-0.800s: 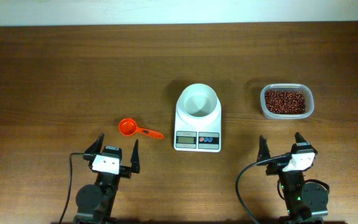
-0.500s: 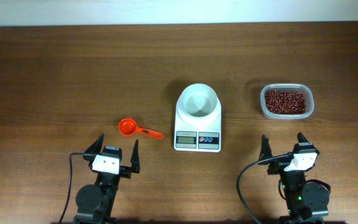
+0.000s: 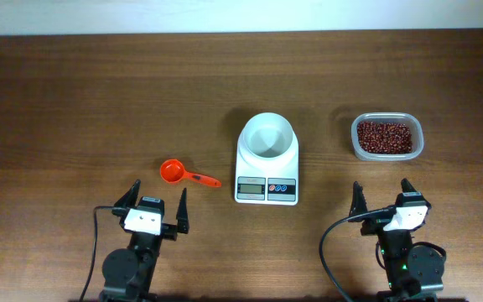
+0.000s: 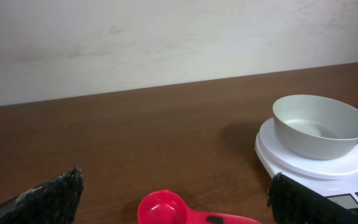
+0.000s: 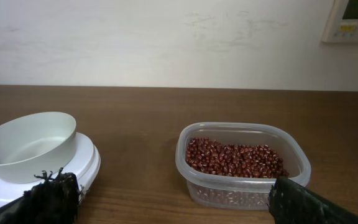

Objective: Scoop and weigh 50g on scale

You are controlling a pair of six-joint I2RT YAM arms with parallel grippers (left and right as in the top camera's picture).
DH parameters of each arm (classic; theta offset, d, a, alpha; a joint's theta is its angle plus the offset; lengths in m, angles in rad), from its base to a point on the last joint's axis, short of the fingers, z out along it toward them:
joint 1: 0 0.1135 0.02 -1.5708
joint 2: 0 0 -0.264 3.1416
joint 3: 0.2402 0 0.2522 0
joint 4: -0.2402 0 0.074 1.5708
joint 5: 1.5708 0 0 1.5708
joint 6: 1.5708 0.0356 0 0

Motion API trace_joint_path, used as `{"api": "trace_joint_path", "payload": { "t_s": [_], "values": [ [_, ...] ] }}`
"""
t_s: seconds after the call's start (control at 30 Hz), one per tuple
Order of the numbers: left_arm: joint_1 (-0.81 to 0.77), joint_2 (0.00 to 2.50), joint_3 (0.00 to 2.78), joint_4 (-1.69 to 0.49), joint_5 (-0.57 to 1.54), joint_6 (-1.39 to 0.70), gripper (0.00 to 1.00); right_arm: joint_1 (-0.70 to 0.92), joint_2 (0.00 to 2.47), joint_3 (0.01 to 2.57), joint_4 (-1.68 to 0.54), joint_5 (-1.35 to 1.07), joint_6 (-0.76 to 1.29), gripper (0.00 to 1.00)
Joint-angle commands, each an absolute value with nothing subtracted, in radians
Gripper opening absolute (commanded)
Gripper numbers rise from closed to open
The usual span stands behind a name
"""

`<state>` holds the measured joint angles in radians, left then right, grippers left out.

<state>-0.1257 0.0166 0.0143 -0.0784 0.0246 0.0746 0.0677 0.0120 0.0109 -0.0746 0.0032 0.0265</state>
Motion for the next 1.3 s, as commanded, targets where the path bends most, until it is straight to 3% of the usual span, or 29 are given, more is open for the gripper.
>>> {"api": "trace_joint_path", "payload": {
  "t_s": [0.0, 1.27],
  "values": [
    [-0.121, 0.008, 0.009, -0.08, 0.018, 0.083, 0.99, 0.061, 0.004, 0.006, -0.08, 0.019, 0.03, 0.99],
    [-0.121, 0.008, 0.009, -0.079, -0.049, 0.083, 0.99, 0.061, 0.004, 0.006, -0.08, 0.019, 0.03, 0.99]
  ]
}}
